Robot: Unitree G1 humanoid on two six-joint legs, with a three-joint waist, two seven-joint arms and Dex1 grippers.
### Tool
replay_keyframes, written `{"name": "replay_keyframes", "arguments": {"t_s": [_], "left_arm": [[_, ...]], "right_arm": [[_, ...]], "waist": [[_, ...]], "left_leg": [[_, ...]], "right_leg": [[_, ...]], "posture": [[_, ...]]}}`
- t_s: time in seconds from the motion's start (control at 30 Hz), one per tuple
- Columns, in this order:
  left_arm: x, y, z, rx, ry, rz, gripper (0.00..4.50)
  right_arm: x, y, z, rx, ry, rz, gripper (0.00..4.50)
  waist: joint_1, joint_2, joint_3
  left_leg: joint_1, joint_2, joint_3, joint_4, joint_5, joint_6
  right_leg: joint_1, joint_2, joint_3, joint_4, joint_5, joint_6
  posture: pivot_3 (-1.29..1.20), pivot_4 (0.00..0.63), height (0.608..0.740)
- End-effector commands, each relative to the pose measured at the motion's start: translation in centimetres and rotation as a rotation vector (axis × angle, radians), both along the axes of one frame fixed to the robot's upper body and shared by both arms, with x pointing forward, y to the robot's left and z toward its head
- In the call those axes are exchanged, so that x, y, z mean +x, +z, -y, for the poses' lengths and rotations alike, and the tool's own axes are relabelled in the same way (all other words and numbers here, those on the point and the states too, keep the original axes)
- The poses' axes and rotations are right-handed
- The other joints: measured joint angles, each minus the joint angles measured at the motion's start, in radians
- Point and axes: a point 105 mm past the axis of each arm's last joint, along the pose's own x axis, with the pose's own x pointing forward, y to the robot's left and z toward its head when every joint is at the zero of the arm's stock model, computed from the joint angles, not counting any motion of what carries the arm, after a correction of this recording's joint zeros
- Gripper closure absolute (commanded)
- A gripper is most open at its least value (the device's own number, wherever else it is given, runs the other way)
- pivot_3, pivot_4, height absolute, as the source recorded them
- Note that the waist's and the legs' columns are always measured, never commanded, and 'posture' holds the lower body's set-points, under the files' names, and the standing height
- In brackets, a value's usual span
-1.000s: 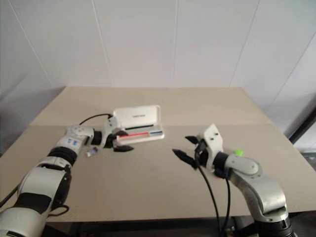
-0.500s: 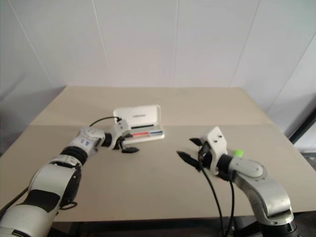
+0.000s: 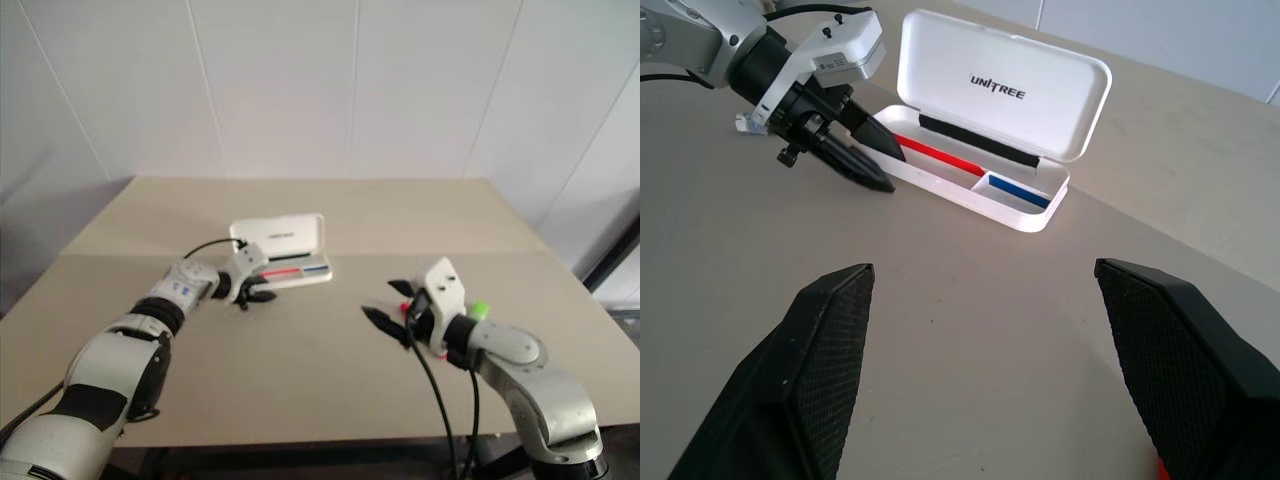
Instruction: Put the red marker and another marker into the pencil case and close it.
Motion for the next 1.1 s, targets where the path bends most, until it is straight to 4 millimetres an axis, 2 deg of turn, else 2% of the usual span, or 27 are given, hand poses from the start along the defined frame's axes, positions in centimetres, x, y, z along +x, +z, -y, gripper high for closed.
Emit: {"name": "replay_keyframes", "arguments": {"t_s": [0.03,0.13,0.37,0.57,0.77,0.87,1.1], "left_arm": [[0.1,0.7,-0.2,-0.010,0.005,0.009,3.68],[0.1,0.9,-0.2,-0.017,0.001,0.013,4.48],[-0.1,1.9,0.1,-0.044,-0.051,0.024,4.48],[-0.3,3.8,0.9,-0.113,-0.122,0.061,4.48],[-1.6,5.0,1.9,-0.186,-0.277,0.063,4.48],[-3.0,5.1,2.4,-0.215,-0.414,0.045,4.48],[-5.0,4.2,2.6,-0.201,-0.546,0.033,4.48]], "right_arm": [[-0.3,1.4,0.1,-0.005,-0.001,0.053,0.00],[-0.3,1.4,0.1,-0.006,0.003,0.054,0.00],[0.1,1.5,0.0,-0.012,0.011,0.055,0.00],[0.4,1.6,-0.2,-0.011,0.021,0.055,0.00],[0.3,1.7,-0.2,-0.011,0.033,0.051,0.00],[0.2,1.7,-0.1,-0.015,0.040,0.050,0.00],[0.2,1.7,0.2,-0.029,0.050,0.041,0.00]], "waist": [[0.001,0.000,0.000],[0.002,0.000,0.000],[0.001,0.000,0.000],[0.003,0.000,0.000],[0.003,0.000,0.000],[0.002,0.000,0.000],[0.000,0.000,0.000]], "left_leg": [[0.000,0.000,0.000,0.000,0.000,0.000],[0.000,0.000,0.000,-0.002,-0.001,-0.001],[0.000,0.000,0.000,-0.002,-0.002,-0.002],[-0.001,0.000,0.000,-0.002,-0.002,-0.001],[-0.001,0.000,0.000,-0.002,-0.002,-0.001],[-0.001,0.000,0.000,-0.002,-0.002,-0.001],[-0.001,0.000,0.000,-0.002,-0.002,-0.001]], "right_leg": [[0.000,0.000,0.000,0.000,0.000,0.001],[0.000,0.000,0.000,0.000,0.001,0.002],[-0.001,0.000,0.000,-0.001,0.000,0.003],[-0.001,0.000,0.000,-0.002,0.000,0.003],[-0.001,0.000,-0.001,-0.002,0.000,0.003],[-0.001,0.000,0.000,-0.002,0.000,0.003],[-0.001,0.000,0.000,0.000,0.000,0.003]], "posture": [[0.00,0.150,0.740],[0.00,0.150,0.740],[0.00,0.150,0.740],[0.00,0.150,0.740],[0.00,0.150,0.740],[0.00,0.150,0.740],[0.00,0.150,0.740]]}}
